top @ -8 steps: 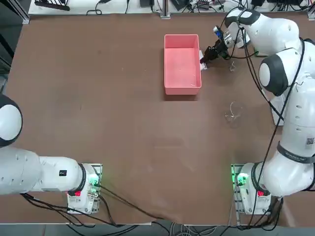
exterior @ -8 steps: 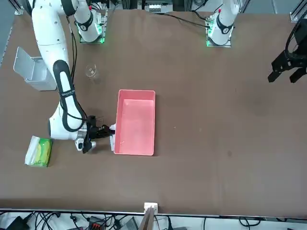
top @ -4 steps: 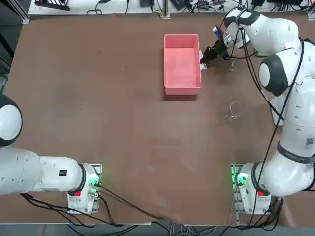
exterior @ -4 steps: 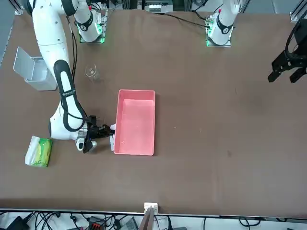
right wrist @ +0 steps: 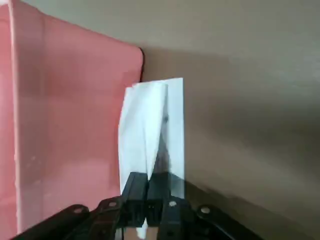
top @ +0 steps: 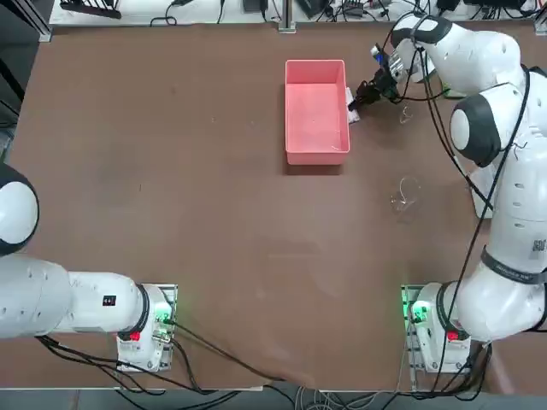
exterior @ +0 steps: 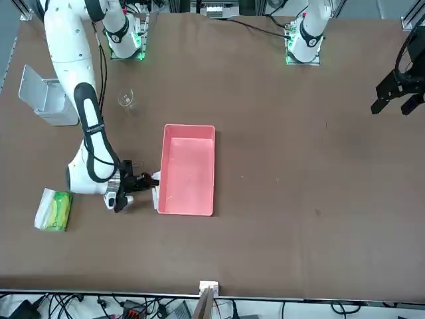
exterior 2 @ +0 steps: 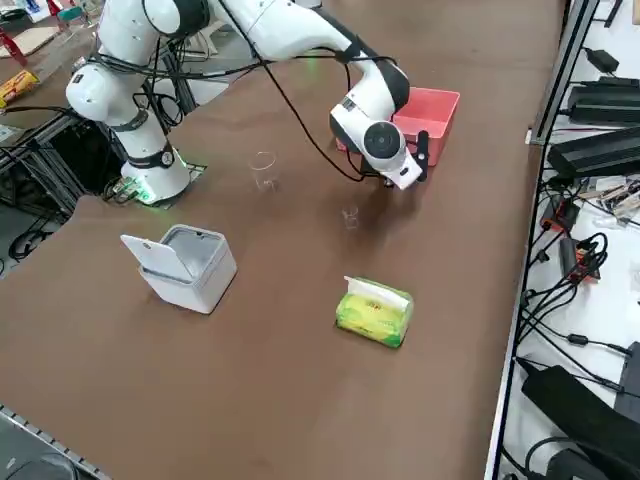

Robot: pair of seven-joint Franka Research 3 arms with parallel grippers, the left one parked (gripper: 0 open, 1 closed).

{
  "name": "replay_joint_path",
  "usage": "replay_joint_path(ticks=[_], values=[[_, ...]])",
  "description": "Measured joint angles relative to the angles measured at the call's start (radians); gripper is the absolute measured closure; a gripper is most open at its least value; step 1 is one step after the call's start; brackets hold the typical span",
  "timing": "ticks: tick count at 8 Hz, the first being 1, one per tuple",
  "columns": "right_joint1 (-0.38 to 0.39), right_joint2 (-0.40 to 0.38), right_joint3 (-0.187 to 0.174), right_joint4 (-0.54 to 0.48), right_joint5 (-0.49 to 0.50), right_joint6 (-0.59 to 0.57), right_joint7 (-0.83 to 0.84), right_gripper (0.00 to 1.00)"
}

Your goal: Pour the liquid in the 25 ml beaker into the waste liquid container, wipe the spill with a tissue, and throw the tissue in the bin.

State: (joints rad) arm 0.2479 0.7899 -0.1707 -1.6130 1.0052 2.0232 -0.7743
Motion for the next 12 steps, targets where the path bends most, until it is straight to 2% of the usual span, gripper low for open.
replay_joint_path(ticks=[2,5,6,7,10,12], values=[[-0.032,-0.033,-0.047,0.007,-0.039,-0.099,0.000,0.97],[-0.050,-0.118,-0.166,0.019,-0.095,-0.268,0.000,0.97],[-0.049,-0.153,-0.196,0.020,-0.120,-0.300,0.001,0.97],[-0.047,-0.189,-0.215,0.021,-0.158,-0.323,0.014,0.97],[-0.045,-0.316,-0.235,0.027,-0.320,-0.377,0.118,0.97],[-0.044,-0.389,-0.270,0.028,-0.440,-0.420,0.148,0.97]])
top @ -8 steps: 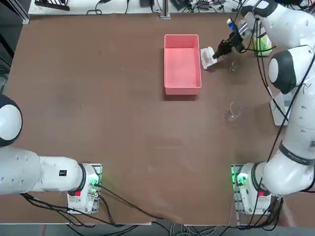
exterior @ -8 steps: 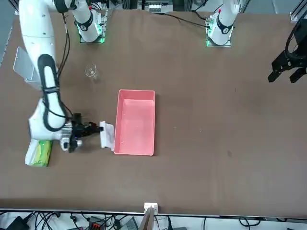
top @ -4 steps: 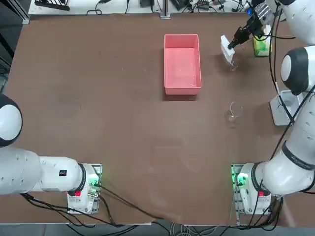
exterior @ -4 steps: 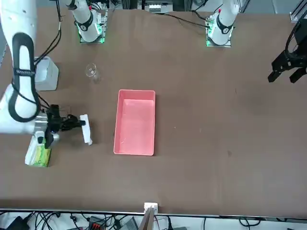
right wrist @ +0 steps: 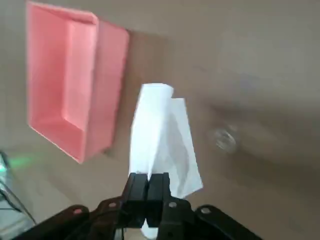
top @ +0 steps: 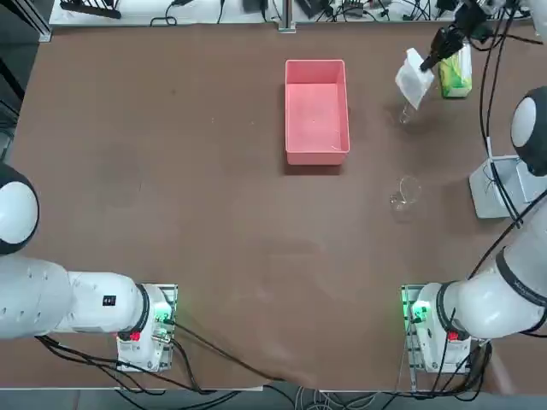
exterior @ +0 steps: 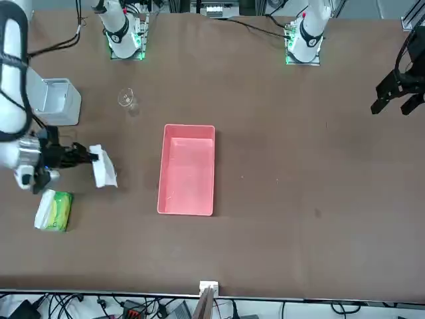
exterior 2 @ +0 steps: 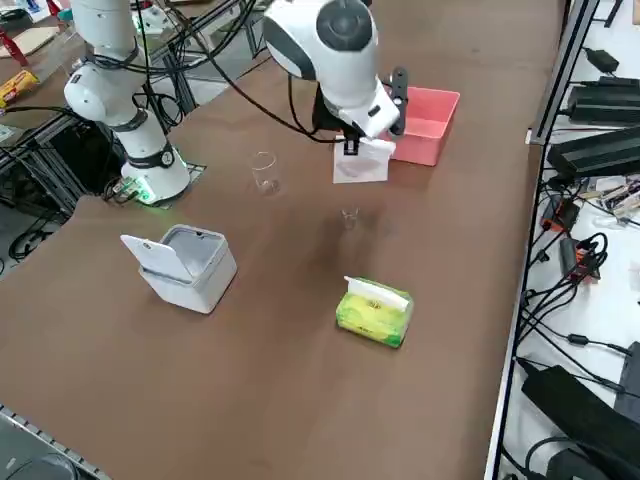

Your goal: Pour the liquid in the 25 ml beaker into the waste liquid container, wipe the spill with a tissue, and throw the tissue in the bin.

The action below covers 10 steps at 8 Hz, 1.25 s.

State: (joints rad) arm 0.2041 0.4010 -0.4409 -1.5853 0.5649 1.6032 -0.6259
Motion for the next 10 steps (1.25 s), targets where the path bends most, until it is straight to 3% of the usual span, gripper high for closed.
replay_joint_path(ticks=[4,6,10], values=[[-0.004,-0.083,-0.092,-0.094,-0.303,-0.102,-0.001,0.97],[-0.013,-0.184,-0.103,-0.227,-0.430,-0.104,-0.001,0.97],[-0.058,-0.355,-0.108,-0.438,-0.555,-0.105,0.001,0.97]])
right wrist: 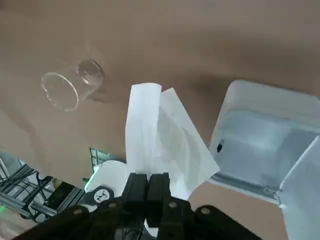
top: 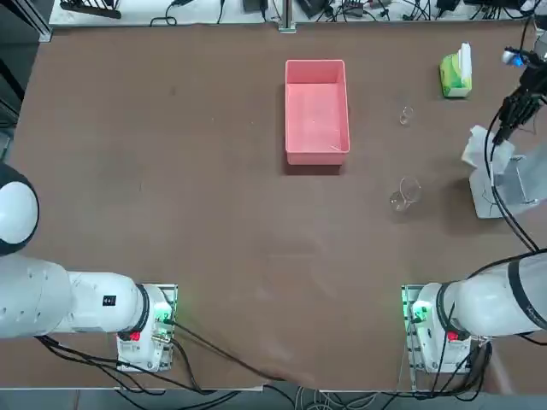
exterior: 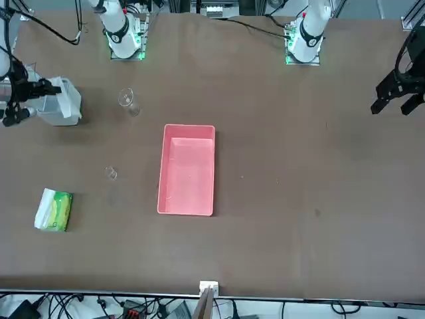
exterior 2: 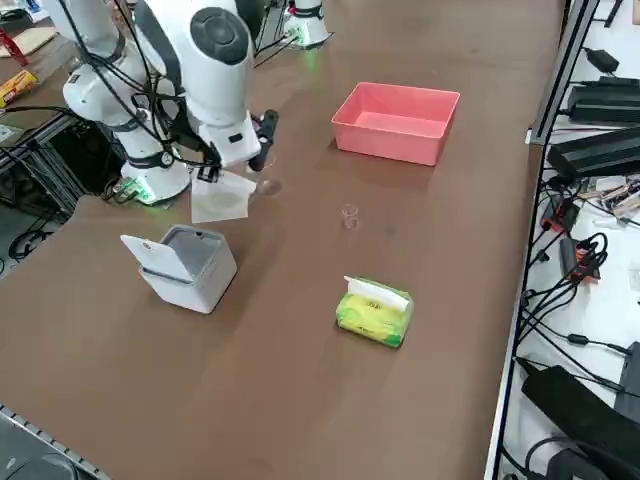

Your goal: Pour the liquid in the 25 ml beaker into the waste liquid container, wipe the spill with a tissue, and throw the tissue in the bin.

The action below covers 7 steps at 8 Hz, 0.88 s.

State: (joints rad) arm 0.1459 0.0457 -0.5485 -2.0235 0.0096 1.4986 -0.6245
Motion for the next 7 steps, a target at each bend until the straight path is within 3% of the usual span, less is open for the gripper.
replay_joint_path(ticks=[3,7], values=[[-0.091,-0.023,-0.002,-0.055,-0.057,0.001,-0.001,0.97],[-0.151,-0.033,-0.002,-0.054,-0.109,0.006,-0.005,0.96]])
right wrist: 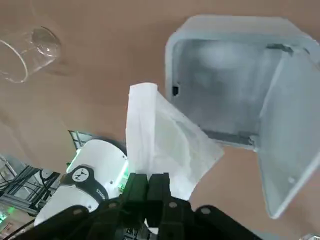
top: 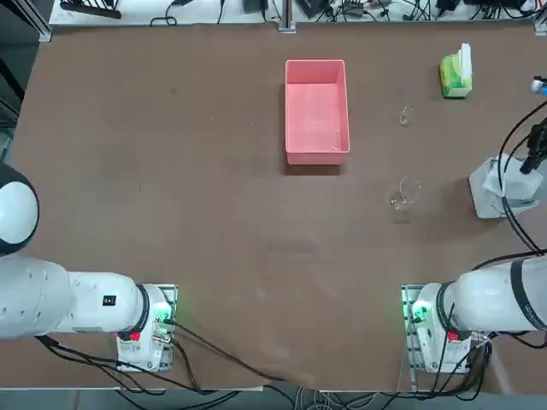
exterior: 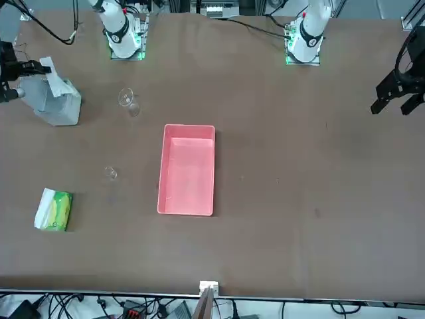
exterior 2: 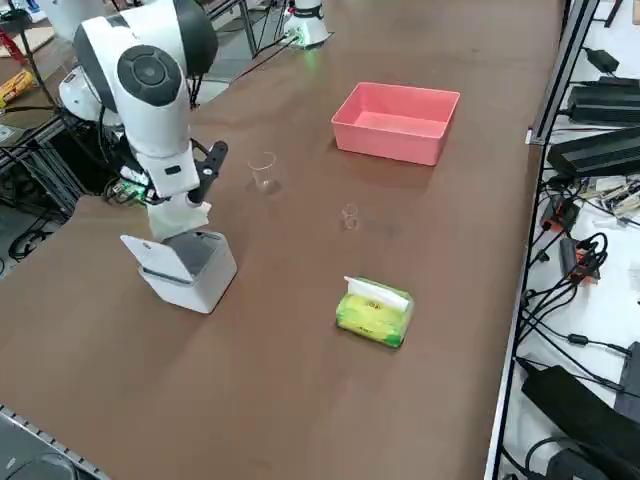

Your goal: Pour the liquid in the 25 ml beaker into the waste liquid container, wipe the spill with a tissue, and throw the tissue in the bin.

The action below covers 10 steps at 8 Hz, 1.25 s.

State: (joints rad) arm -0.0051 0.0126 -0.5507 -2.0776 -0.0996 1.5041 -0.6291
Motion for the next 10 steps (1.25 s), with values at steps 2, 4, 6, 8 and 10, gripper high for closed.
replay_joint_path(ticks=[2,4,6,8,10], values=[[-0.025,-0.002,0.000,0.017,-0.025,0.008,-0.004,0.96],[-0.041,-0.005,0.000,0.025,-0.036,0.008,-0.006,0.96],[-0.052,-0.005,0.000,0.025,-0.047,0.011,-0.006,0.95],[-0.054,0.004,0.000,0.025,-0.048,0.017,-0.006,0.93],[-0.054,0.022,0.001,0.027,-0.048,0.024,-0.006,0.83]])
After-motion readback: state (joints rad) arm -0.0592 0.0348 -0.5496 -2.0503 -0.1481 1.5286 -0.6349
